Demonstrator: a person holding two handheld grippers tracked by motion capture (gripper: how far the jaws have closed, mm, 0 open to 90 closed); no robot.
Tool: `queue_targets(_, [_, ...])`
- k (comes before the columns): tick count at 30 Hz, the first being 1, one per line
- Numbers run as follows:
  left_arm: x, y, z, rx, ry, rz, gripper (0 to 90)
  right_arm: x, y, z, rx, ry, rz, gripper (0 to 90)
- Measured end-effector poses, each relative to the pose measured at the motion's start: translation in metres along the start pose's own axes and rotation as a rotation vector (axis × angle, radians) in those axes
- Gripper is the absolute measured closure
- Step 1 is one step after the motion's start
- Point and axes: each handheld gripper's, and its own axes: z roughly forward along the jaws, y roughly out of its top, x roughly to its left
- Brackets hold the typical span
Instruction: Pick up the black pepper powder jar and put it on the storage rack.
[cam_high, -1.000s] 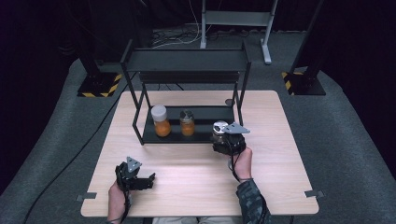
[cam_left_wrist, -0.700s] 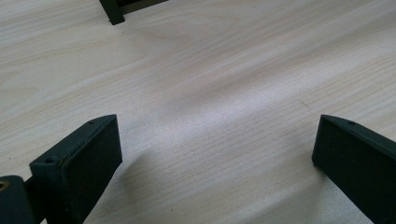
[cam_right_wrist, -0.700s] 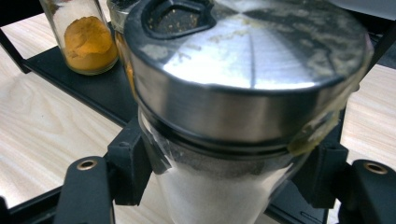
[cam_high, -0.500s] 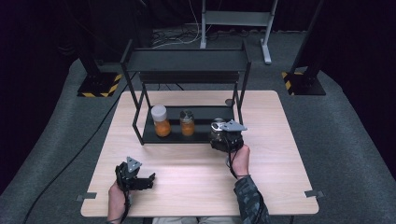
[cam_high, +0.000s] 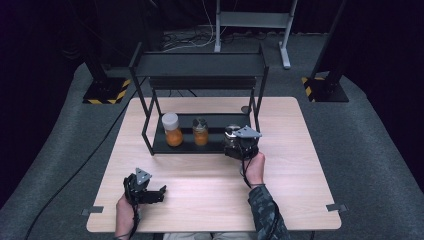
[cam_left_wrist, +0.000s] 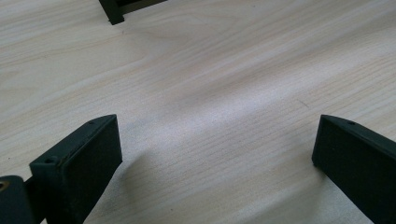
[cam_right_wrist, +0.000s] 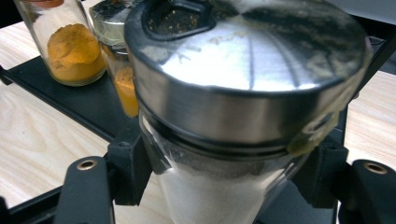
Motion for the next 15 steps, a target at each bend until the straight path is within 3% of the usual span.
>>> queue_targets(15, [0.000, 0.000, 0.000, 0.000, -0.001, 0.001, 1.2, -0.005, 0.002, 0.018, 0.016, -0.030, 0.029, 30.3])
